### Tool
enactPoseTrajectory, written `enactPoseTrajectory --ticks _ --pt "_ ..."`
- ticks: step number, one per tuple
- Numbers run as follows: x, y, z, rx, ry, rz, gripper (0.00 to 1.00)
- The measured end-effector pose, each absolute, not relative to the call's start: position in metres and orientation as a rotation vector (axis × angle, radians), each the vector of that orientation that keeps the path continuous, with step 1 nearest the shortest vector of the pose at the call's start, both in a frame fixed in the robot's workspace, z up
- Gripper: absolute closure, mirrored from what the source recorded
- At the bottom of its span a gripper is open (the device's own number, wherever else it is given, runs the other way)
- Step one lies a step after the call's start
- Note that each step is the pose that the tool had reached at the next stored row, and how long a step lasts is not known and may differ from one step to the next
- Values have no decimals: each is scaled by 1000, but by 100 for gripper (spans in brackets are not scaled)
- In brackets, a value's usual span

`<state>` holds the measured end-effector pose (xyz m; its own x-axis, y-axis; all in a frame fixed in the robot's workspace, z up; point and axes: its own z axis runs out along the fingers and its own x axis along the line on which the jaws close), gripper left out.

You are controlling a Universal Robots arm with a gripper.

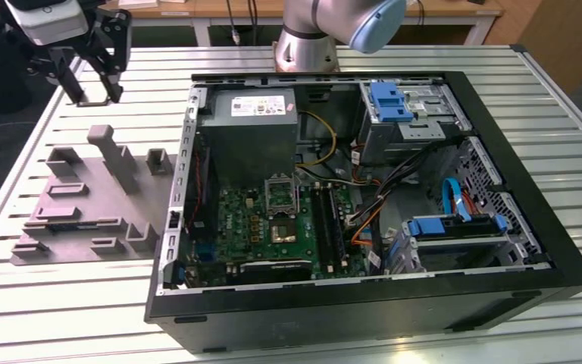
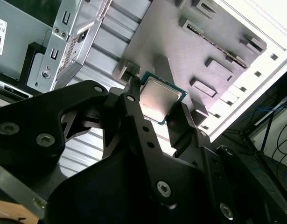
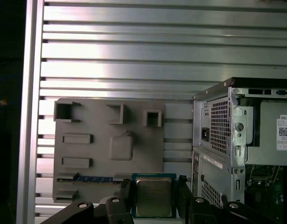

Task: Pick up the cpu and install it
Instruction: 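Pick up the cpu and move it towards the insertion slot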

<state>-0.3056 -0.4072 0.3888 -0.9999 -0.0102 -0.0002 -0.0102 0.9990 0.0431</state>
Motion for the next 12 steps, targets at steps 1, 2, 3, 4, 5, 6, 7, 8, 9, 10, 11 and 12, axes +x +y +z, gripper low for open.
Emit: enactPoseTrajectory --ticks 1,2,3,4,5,6,7,8,9,10,11,12 --pt "-305 -407 389 -16 3141 68 53" --pt "-305 -407 389 -16 3141 68 53" --pt "-305 -407 389 -16 3141 68 53" --pt "-304 -407 389 -16 3141 68 53" --pt "-304 -407 389 -16 3141 68 53" --pt "-304 -407 389 -16 3141 68 53" --pt "-303 -407 389 -16 3141 68 53" --pt "-303 -407 389 -16 3141 68 53" --pt "-303 -407 389 -16 3141 68 53" --pt "-303 -407 389 -16 3141 68 53" --pt "-302 -407 389 -16 3141 68 53" --pt "-302 -407 389 -16 3141 68 53"
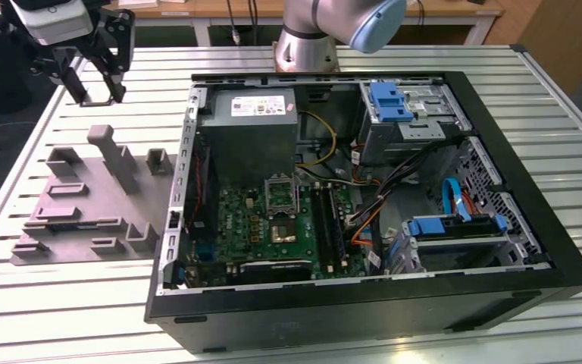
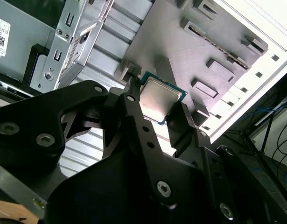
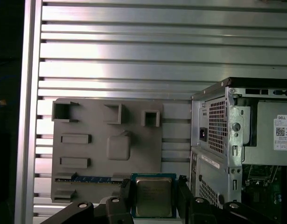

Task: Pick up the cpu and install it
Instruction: 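Pick up the cpu and move it towards the insertion slot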

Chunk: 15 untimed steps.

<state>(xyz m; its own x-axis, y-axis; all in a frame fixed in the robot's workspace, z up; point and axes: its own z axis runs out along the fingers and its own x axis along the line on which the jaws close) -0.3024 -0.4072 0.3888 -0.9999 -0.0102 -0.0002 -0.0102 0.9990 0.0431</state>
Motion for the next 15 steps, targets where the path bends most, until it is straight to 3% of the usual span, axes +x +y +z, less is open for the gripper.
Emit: enactPoseTrajectory --ticks 15 --pt "-296 -407 389 16 -3141 -68 53"
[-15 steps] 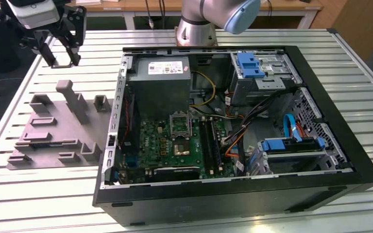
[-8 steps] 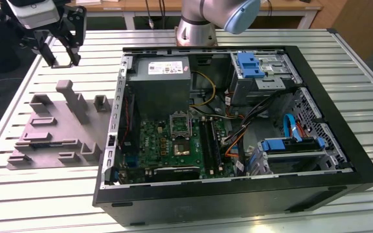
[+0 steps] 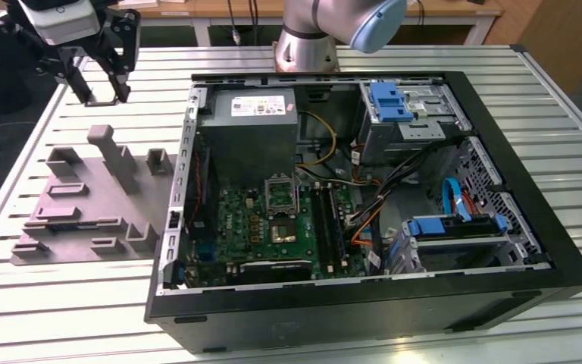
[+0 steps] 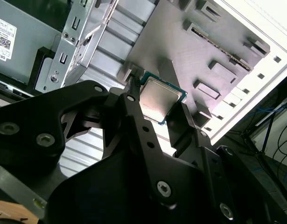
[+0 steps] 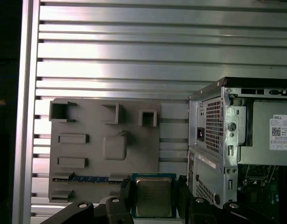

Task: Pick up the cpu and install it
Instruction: 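Pick up the cpu and move it towards the insertion slot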

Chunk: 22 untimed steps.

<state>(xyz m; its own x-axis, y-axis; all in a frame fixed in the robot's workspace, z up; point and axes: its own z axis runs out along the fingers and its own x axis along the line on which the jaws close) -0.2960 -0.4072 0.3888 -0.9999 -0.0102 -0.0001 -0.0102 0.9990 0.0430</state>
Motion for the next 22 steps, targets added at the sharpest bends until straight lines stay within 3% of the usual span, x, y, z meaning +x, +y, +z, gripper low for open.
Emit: enactPoseTrajectory --ticks 22 --pt "-278 -407 389 16 -3141 -68 53"
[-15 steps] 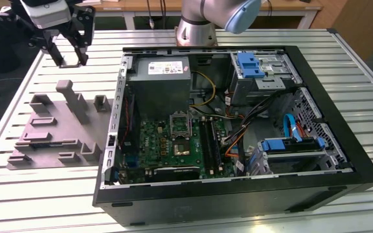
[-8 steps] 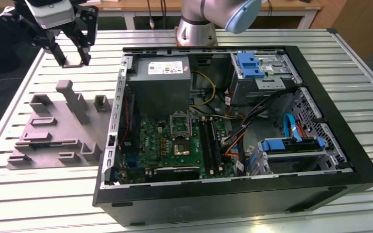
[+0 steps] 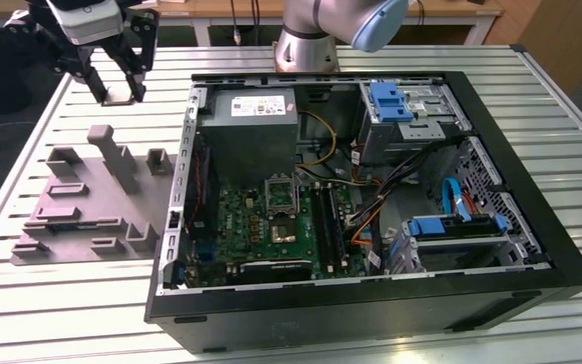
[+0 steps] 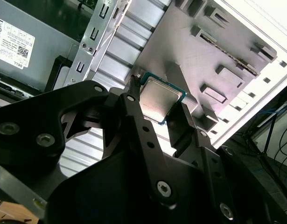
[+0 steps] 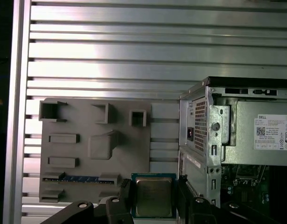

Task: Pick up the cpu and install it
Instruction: 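Pick up the cpu and move it towards the insertion slot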

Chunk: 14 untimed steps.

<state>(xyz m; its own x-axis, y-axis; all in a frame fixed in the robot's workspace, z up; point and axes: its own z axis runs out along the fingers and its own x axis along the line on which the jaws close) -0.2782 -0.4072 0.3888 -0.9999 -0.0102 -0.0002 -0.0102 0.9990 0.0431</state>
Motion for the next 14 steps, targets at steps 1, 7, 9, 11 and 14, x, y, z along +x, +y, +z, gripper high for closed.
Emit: enactPoseTrajectory --ticks 1,7,9,11,14 --pt "-278 -407 389 16 -3141 -68 53" --pt "-275 -407 389 16 -3141 -68 53" --pt "-274 -407 389 16 -3141 -68 53" --pt "-274 -407 389 16 -3141 -68 53" --pt "-272 -407 389 16 -3141 -68 53"
